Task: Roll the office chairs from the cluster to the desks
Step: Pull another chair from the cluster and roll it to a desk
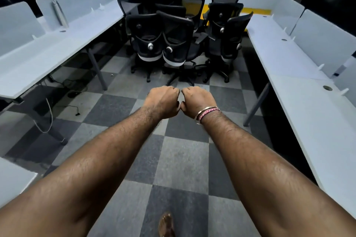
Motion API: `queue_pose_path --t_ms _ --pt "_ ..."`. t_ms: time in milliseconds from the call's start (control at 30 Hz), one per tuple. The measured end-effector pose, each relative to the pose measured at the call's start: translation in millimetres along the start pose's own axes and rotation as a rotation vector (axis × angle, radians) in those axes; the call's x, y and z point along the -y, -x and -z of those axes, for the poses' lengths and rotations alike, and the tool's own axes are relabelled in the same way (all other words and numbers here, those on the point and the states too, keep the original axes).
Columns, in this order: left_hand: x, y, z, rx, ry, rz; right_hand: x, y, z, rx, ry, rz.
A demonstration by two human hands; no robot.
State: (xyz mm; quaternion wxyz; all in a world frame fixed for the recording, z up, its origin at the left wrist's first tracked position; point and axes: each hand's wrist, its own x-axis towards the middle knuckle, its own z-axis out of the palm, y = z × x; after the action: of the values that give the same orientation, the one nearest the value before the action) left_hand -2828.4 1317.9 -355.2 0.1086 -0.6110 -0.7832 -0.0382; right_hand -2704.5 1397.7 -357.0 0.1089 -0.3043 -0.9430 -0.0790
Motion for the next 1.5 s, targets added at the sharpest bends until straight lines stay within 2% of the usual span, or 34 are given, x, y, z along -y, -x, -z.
queue_pose_path --t_ms 267,500,867,1300,1500 --pt "72 -164 -25 0.018 -0.023 0.002 -52 -171 -35 -0.002 -0.028 -0.011" --pt "123 -319 -77 0.028 -0.054 0.025 -111 -323 -98 -0.005 -0.03 0.035" --pt "205 -548 -134 0.041 -0.012 0.061 -200 -553 -150 0.034 -0.056 0.079" --pt "368 -816 -229 0.114 0.038 -0.074 -233 -845 -269 0.087 -0.109 -0.096" --pt "425 -920 -253 0.102 0.039 -0.148 -253 -947 -303 0.058 -0.083 -0.167"
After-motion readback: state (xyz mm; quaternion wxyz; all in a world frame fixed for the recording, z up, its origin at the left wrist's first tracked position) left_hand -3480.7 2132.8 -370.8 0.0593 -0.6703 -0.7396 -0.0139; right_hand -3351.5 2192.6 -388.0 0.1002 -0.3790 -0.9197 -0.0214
